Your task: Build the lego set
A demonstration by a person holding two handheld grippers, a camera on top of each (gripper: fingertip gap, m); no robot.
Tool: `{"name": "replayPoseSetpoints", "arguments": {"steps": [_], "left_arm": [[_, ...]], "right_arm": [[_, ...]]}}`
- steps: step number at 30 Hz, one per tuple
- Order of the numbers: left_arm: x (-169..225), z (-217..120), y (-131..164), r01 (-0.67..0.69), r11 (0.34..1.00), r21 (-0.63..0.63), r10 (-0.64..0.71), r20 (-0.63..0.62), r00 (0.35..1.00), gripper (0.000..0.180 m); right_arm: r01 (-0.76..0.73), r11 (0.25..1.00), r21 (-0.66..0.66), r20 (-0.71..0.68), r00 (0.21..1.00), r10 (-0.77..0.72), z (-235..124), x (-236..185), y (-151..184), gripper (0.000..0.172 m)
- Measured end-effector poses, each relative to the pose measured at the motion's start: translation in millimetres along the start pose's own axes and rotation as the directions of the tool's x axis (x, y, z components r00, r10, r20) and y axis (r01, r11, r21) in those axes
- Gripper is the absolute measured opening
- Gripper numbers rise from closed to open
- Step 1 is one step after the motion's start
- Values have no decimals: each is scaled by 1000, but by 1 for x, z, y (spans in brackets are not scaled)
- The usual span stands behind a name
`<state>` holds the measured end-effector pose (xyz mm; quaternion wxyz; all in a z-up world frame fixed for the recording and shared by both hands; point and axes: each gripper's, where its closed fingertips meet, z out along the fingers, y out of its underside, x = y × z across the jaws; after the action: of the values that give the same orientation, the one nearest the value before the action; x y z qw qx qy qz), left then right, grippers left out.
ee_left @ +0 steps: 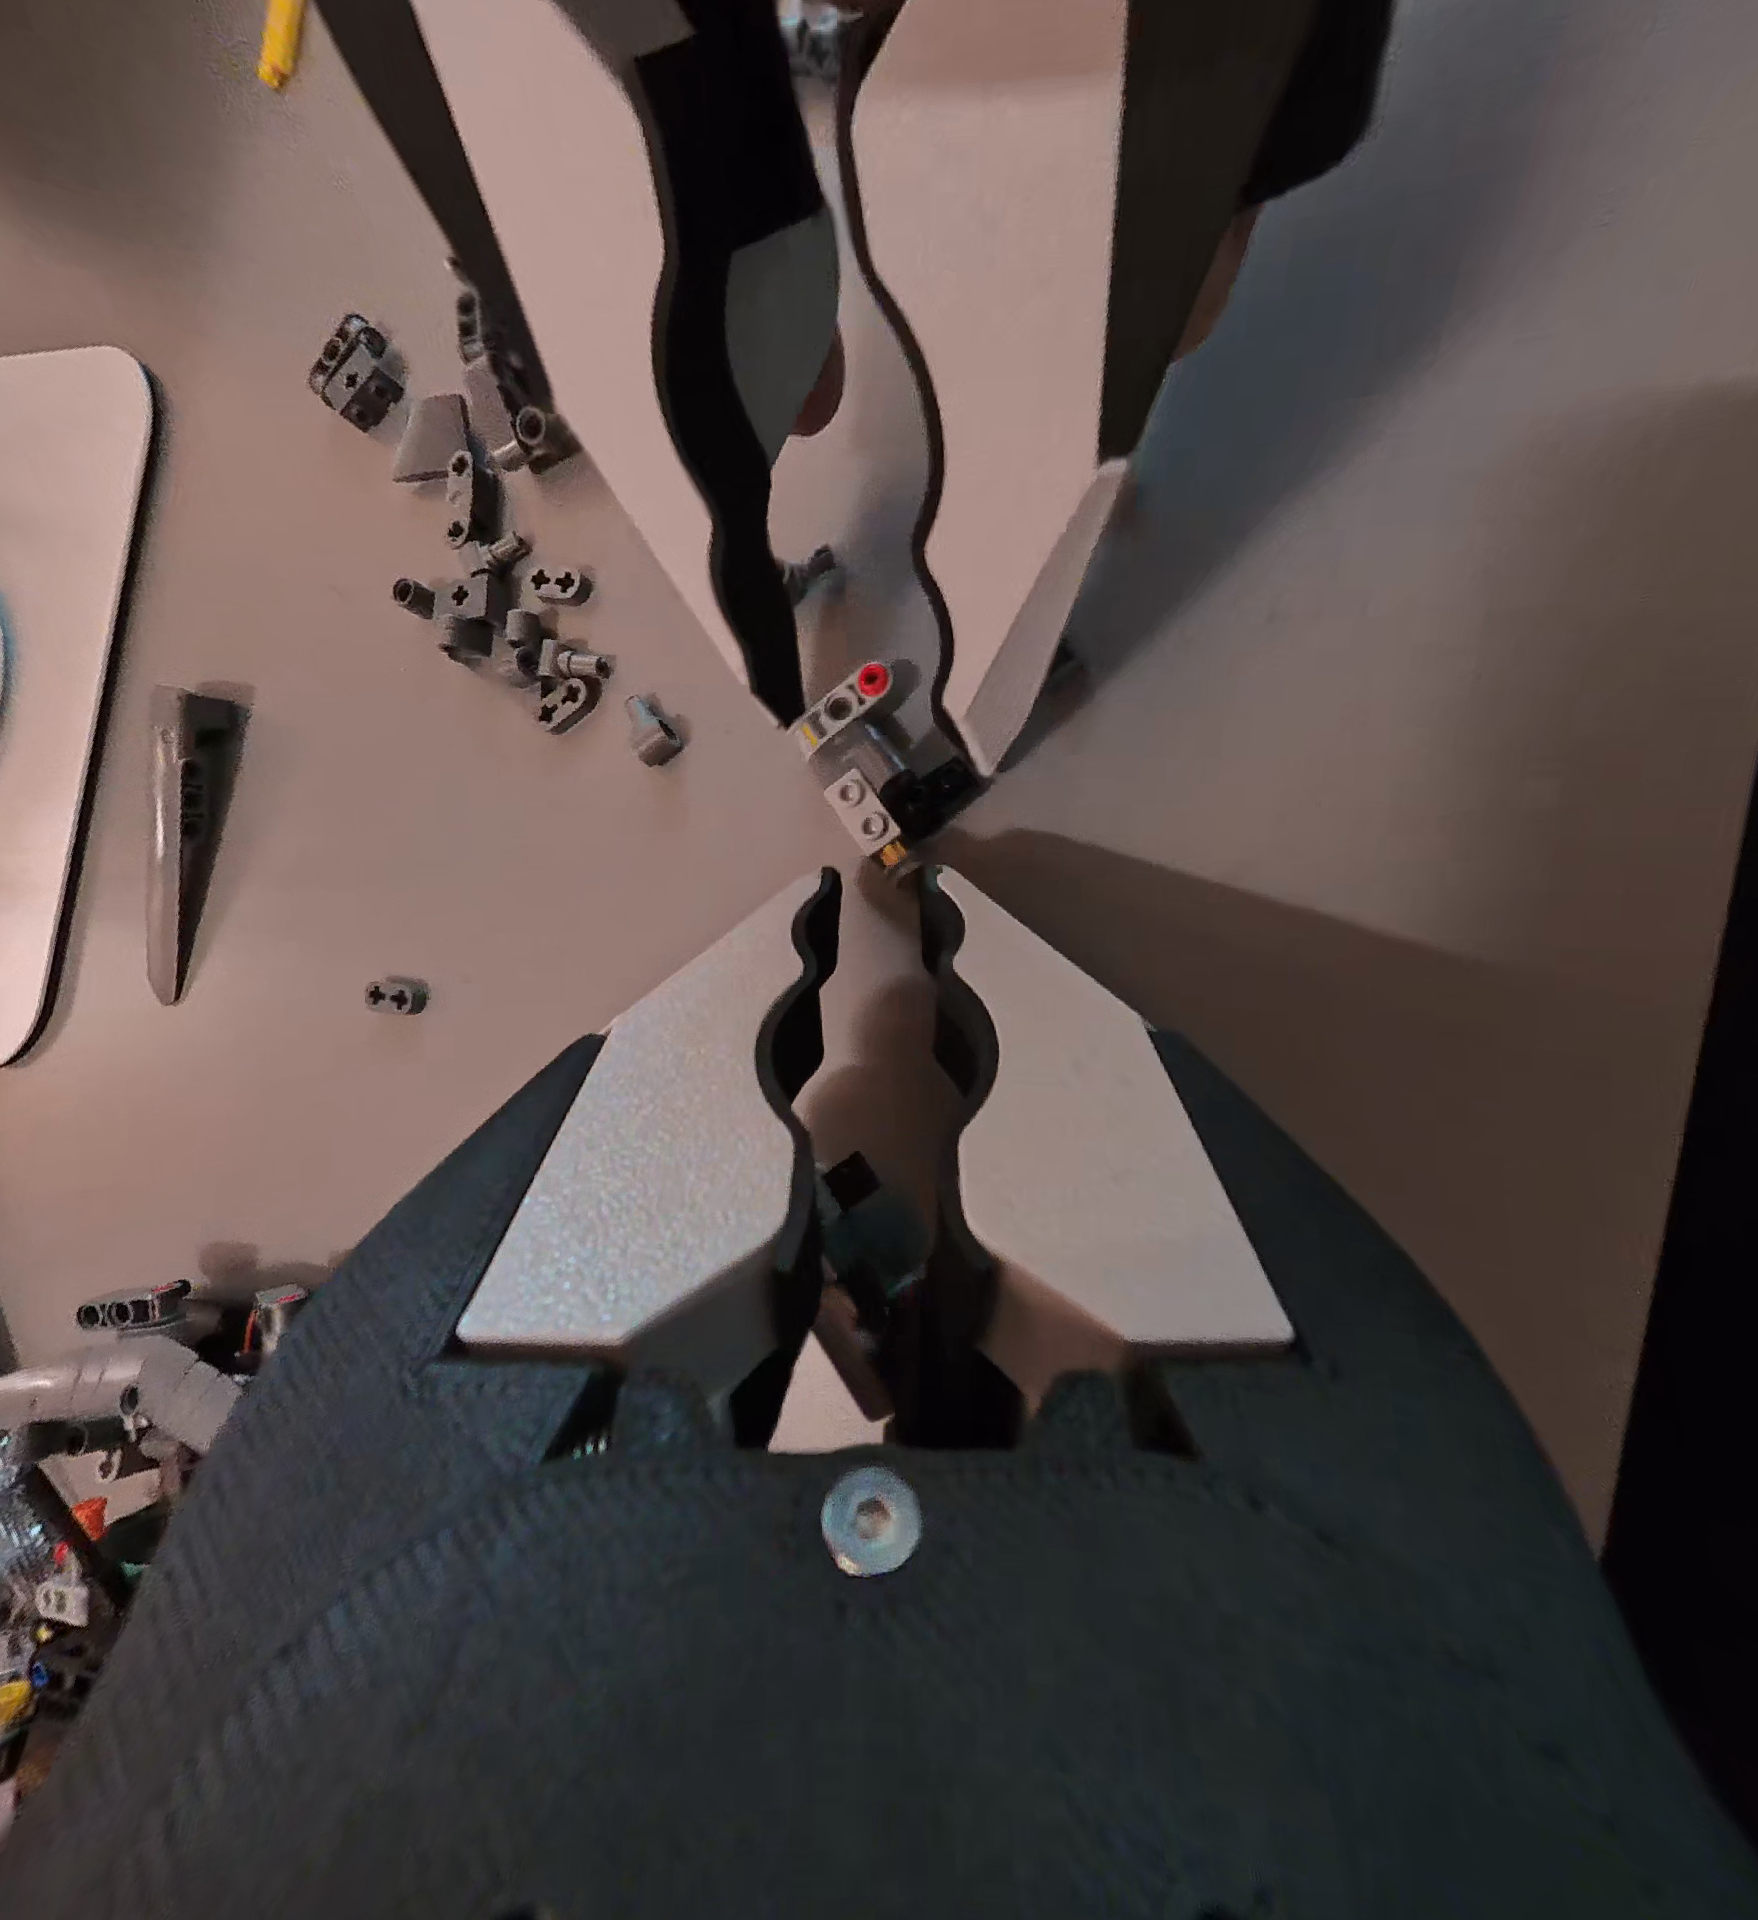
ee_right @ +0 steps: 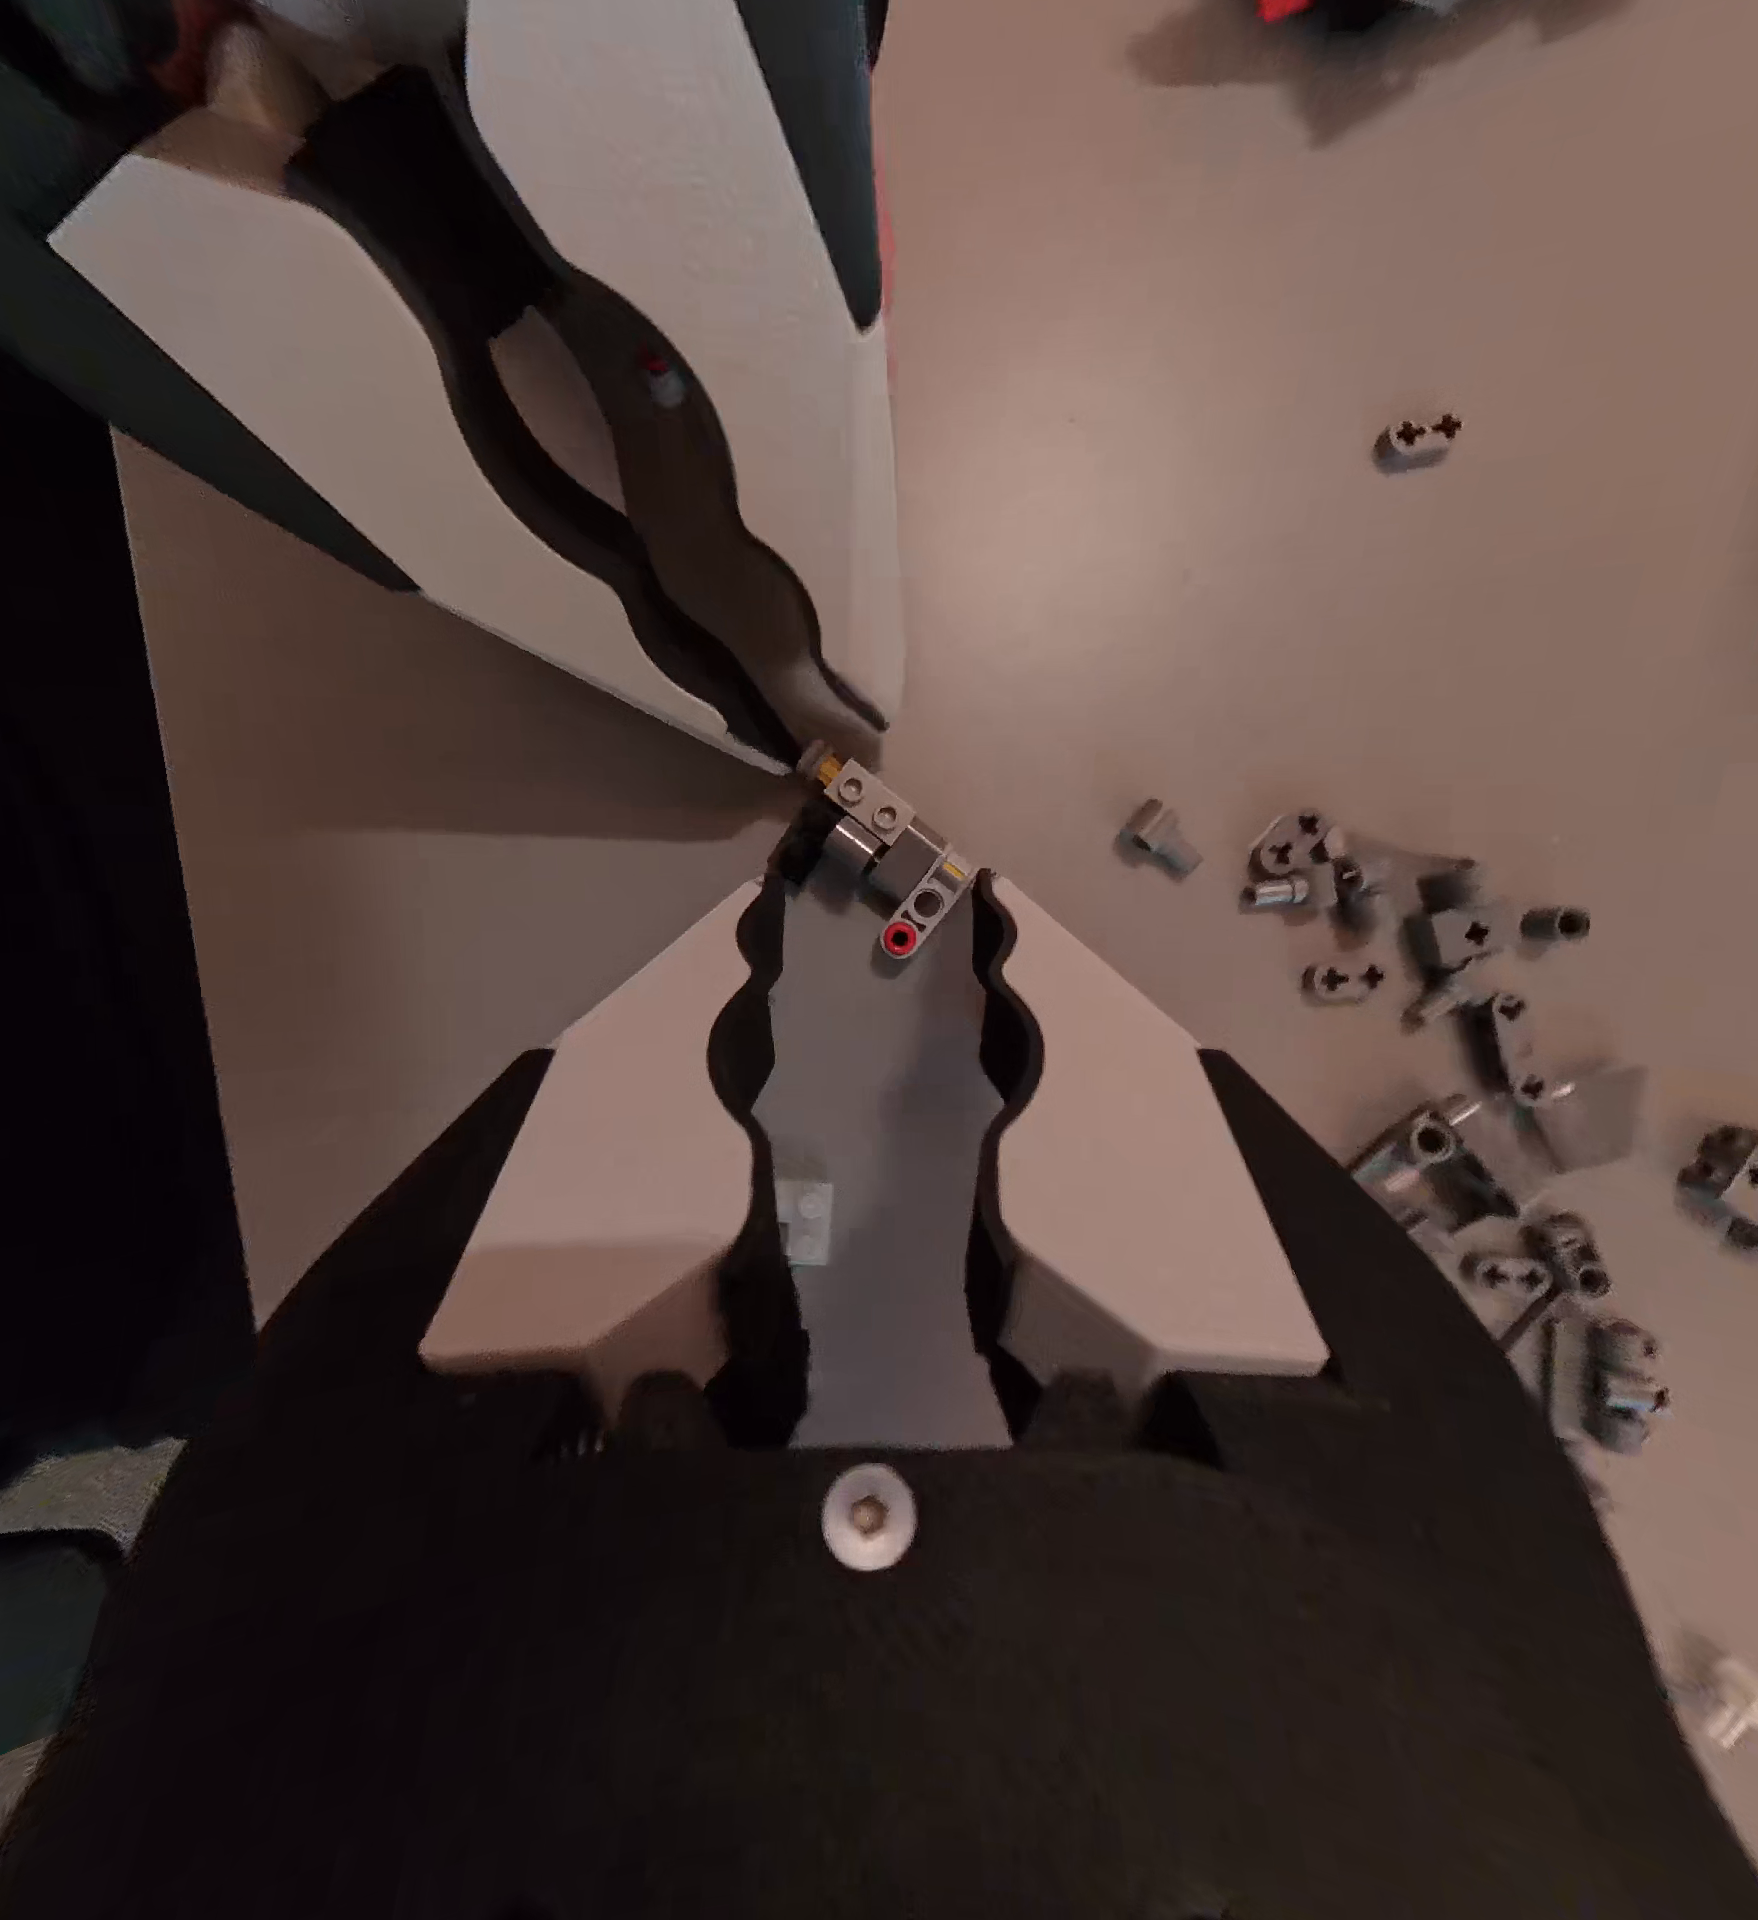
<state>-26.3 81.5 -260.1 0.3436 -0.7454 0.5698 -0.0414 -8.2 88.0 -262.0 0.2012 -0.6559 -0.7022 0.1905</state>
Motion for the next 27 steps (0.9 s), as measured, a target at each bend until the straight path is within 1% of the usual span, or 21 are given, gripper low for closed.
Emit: {"name": "replayPoseSetpoints", "arguments": {"steps": [3,5,9,10,11,14,16,20,25,27], "left_arm": [[-3,-1,2,-12,1000,-10,11,-15,1000,13],[-7,-2,2,-42,999,-3,42,3,999,6],[-11,-8,-1,-28,999,21,28,8,1000,7],[-12,-10,-3,-28,999,32,27,20,999,7],[-11,-10,-3,-29,999,36,28,15,999,7],[-7,-9,-3,-45,998,38,45,7,999,7],[-8,-7,-2,-57,998,35,57,20,998,7],[-9,-7,-5,-54,997,62,52,22,998,7],[-9,-1,-2,-65,997,34,64,18,998,4],[-8,-1,-3,-60,997,41,59,17,998,4]], "right_arm": [[-25,1000,-4,-24,999,25,-4,-5,4,33],[-29,1000,-10,-26,999,29,-7,-5,8,32],[12,997,77,-57,998,-7,-19,4,0,29],[36,995,98,-67,997,-29,-21,4,-3,24],[45,993,105,-65,997,-38,-21,4,-3,23],[75,993,90,-51,996,-70,-15,2,1,25],[92,992,84,-32,995,-89,-11,-2,6,31],[122,983,138,-50,992,-117,-13,-1,5,31],[147,981,123,-80,987,-138,-6,0,7,18],[149,980,133,-79,987,-140,-4,0,6,16]]}}
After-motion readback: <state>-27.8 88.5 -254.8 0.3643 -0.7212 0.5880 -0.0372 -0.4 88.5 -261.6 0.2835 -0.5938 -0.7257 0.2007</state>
